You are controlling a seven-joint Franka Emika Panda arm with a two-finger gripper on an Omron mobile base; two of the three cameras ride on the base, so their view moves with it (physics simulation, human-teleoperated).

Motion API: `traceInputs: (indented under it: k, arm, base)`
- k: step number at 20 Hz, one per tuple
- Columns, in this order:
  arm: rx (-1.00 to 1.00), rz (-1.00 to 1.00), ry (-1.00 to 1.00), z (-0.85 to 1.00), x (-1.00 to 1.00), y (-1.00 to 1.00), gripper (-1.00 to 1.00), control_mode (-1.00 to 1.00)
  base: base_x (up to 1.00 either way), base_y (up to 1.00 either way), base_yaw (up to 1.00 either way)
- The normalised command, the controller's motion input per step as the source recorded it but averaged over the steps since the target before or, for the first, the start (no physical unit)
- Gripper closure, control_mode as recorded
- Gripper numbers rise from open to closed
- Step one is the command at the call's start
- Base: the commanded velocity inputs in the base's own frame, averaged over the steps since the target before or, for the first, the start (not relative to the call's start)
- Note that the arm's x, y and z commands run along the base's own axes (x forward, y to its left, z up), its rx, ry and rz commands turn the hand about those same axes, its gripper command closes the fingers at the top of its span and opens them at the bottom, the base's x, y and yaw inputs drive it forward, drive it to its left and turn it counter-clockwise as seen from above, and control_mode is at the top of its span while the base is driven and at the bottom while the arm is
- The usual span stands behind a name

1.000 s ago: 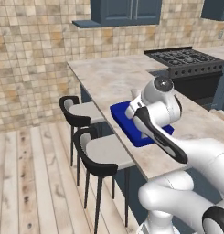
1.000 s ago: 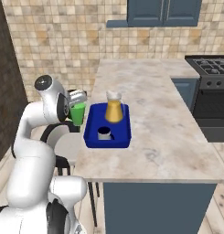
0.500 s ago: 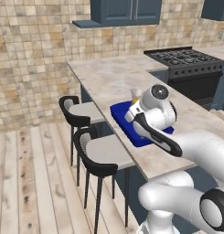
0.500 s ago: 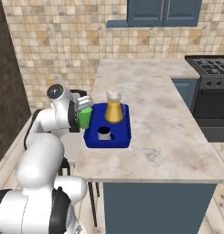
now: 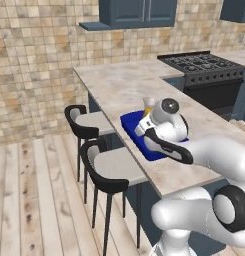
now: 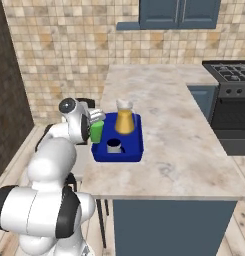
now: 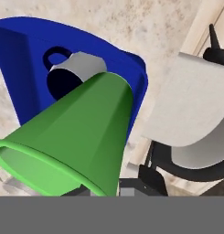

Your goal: There is a tray on the dining counter. Grab the cup, mug, and pitcher and place them on the tray. The pitcher may be placed next to the tray if it cannot fit the tray.

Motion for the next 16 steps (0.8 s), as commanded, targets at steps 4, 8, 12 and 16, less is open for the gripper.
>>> traceInputs:
  k: [4,8,12,16]
  arm:
    - [0.00,0.00,0.00,-0.27,0.22,-0.02,1.00,-1.00]
    - [0.00,0.00,0.00,-0.24,0.21,0.00,1.00,-1.00]
    - [0.00,0.00,0.00,-0.24,0.19,0.00,1.00,-1.00]
    - [0.00,0.00,0.00,-0.26,0.19,0.00,1.00,-1.00]
  base:
    - [0.00,0.00,0.00]
    - [0.00,0.00,0.00]
    - [0.00,0.00,0.00]
    - [0.00,0.00,0.00]
